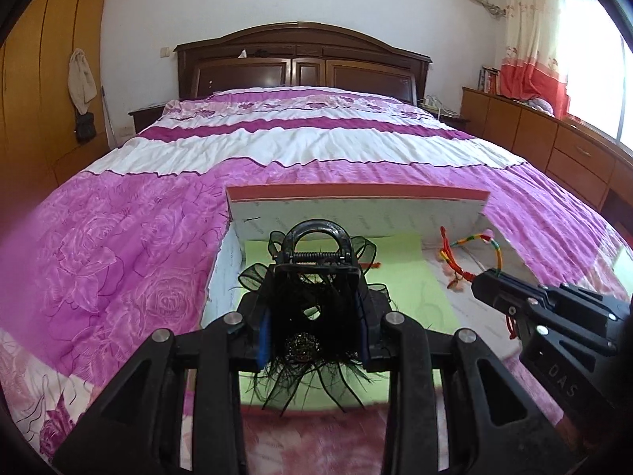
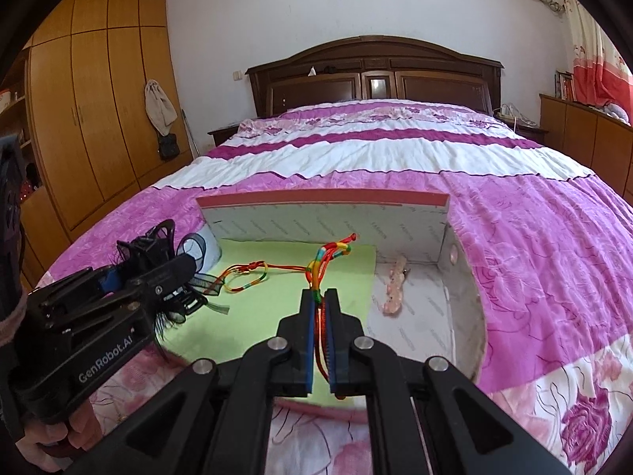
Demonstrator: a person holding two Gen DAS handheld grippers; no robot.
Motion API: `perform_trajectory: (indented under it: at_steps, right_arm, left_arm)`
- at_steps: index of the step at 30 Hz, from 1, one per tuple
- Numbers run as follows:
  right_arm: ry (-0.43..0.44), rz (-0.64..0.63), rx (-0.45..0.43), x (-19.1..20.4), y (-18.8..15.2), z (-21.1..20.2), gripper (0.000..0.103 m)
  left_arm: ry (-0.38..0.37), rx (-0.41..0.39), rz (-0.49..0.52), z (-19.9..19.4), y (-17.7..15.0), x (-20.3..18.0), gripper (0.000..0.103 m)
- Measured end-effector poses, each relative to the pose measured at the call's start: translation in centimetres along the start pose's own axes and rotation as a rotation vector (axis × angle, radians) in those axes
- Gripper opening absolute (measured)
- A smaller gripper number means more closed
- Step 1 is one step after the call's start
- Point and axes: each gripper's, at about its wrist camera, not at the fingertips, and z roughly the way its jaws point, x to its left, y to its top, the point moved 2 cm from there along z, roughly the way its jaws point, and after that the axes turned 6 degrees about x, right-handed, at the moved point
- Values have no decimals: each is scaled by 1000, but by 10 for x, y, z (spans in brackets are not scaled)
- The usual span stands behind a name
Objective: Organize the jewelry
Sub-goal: 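Carry the black bow and rainbow bracelet into the box and lower them, then open both tools to release the items and withdraw from the box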
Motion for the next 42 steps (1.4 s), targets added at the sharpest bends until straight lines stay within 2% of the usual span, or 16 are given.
perform_trajectory:
  at_steps: [8,15,24,30,42]
  right_arm:
    - [-27,5,52,-4,4,32,6]
    - [-50,12,118,-8,2,52,6]
    - [-43,53,189,-15,-1,64,9]
    - [-11,83,159,-17,1,52,26]
    - [33,90,90,-10,9,4,28]
  left_arm:
    - [2,49,-51,29,0,14,25]
    - [3,129,-93,49,-5,21,25]
    - [-3,138,-83,50,-5,18,32]
    - [-20,108,-82,38,-3,20,35]
    - [-49,55,-67,-5,2,20,35]
